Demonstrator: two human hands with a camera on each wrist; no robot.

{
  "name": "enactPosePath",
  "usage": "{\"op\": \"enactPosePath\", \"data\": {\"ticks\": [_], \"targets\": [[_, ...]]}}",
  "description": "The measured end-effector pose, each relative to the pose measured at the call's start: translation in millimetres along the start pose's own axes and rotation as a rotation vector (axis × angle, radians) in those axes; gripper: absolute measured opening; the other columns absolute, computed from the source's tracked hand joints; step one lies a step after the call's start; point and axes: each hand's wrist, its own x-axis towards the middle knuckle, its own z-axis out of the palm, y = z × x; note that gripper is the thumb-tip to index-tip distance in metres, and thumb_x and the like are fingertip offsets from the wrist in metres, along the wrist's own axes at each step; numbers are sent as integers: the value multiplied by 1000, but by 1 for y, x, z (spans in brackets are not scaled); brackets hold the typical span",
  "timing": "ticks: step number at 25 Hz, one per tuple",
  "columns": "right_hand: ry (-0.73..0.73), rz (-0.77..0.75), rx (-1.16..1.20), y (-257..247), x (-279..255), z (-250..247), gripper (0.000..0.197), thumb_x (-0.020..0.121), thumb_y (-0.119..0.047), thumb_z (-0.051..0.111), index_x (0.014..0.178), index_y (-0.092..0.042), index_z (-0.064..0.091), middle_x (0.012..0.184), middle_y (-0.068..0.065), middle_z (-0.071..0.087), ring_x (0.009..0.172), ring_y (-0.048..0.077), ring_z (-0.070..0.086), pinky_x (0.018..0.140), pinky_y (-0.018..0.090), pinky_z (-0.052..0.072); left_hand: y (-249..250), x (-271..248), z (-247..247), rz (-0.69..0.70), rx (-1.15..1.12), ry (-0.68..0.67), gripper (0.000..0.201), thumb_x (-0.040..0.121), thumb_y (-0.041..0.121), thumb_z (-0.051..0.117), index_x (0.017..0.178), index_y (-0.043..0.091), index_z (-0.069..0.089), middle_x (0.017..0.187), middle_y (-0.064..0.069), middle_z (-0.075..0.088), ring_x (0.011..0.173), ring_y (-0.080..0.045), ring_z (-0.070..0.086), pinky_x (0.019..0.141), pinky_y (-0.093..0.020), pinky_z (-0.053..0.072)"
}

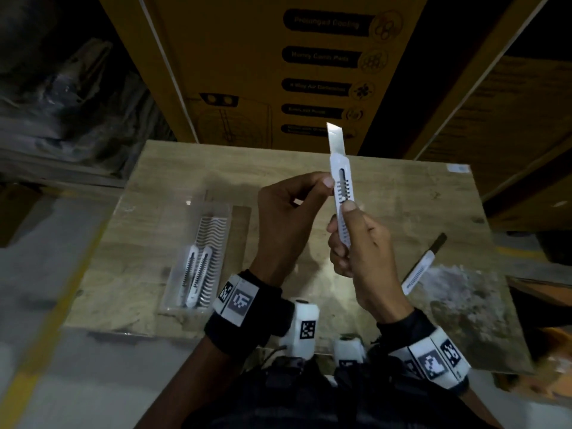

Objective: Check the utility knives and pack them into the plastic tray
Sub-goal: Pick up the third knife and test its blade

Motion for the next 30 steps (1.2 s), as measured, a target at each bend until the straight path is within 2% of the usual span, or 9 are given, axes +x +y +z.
{"op": "enactPosePath", "data": {"ticks": [2, 5, 7, 11, 16, 20, 24, 26, 30], "targets": [[-73, -7, 5, -1, 2, -12, 43, 106, -39, 43, 82, -8, 60, 53, 3, 44, 41, 13, 36, 40, 19, 29, -1, -7, 9, -33, 3, 26, 11, 94, 10, 71, 92, 8, 81, 81, 2, 78, 69, 1, 66, 70, -24, 50], [-192, 21, -41, -5, 4, -23, 48, 105, -46, 41, 88, -7, 62, 56, 9, 50, 41, 18, 39, 39, 20, 27, 3, -11, 18, -34, 4, 52, 16, 95, 12, 70, 91, 0, 80, 78, -12, 77, 67, -10, 66, 66, -32, 51], [-231, 69, -78, -10, 3, -29, 53, 104, -52, 41, 87, -7, 62, 54, 7, 49, 40, 16, 38, 39, 19, 25, 5, -11, 21, -1, 14, 87, 16, 95, 12, 70, 89, 1, 80, 77, -13, 77, 68, -11, 66, 66, -33, 51], [-139, 8, -64, -23, 8, -27, 50, 104, -44, 46, 73, -7, 56, 48, -6, 45, 36, 8, 34, 37, 17, 24, 16, -7, 24, 57, 31, 123, 9, 93, 10, 72, 89, 13, 81, 84, -2, 80, 74, -5, 71, 73, -29, 55], [-36, -107, -32, -33, 9, -16, 54, 103, -40, 51, 63, -4, 51, 44, 0, 35, 34, 11, 28, 39, 18, 23, 27, 1, 25, 123, -23, 118, 9, 90, 7, 74, 90, 13, 80, 82, -1, 79, 66, 2, 66, 68, -22, 50], [13, -187, -63, -36, 6, -6, 56, 104, -36, 50, 60, -2, 53, 43, 3, 37, 33, 12, 30, 39, 18, 25, 33, 6, 16, 184, -14, 78, 19, 92, 5, 72, 86, 21, 79, 80, 8, 79, 69, 2, 68, 66, -20, 49], [51, -217, -63, -36, 4, 8, 53, 105, -31, 48, 61, -3, 55, 44, 5, 38, 33, 11, 31, 38, 18, 25, 40, 9, 6, 281, 38, 30, 13, 94, 3, 68, 92, 12, 78, 81, 3, 77, 68, 7, 65, 65, -16, 48], [8, -193, -2, -37, 3, 14, 51, 105, -34, 47, 66, -2, 56, 45, 7, 36, 33, 12, 28, 38, 18, 23, 43, 12, 0, 304, 38, 37, 13, 94, 3, 68, 94, 12, 77, 81, 3, 76, 67, 6, 65, 64, -16, 48], [-60, -153, 44, -40, 2, 21, 50, 105, -41, 45, 72, -6, 58, 47, 7, 35, 35, 12, 28, 41, 18, 23, 48, 18, -8, 261, 7, 51, 14, 93, 6, 70, 92, 18, 78, 79, 9, 78, 66, 0, 68, 59, -23, 51]]}}
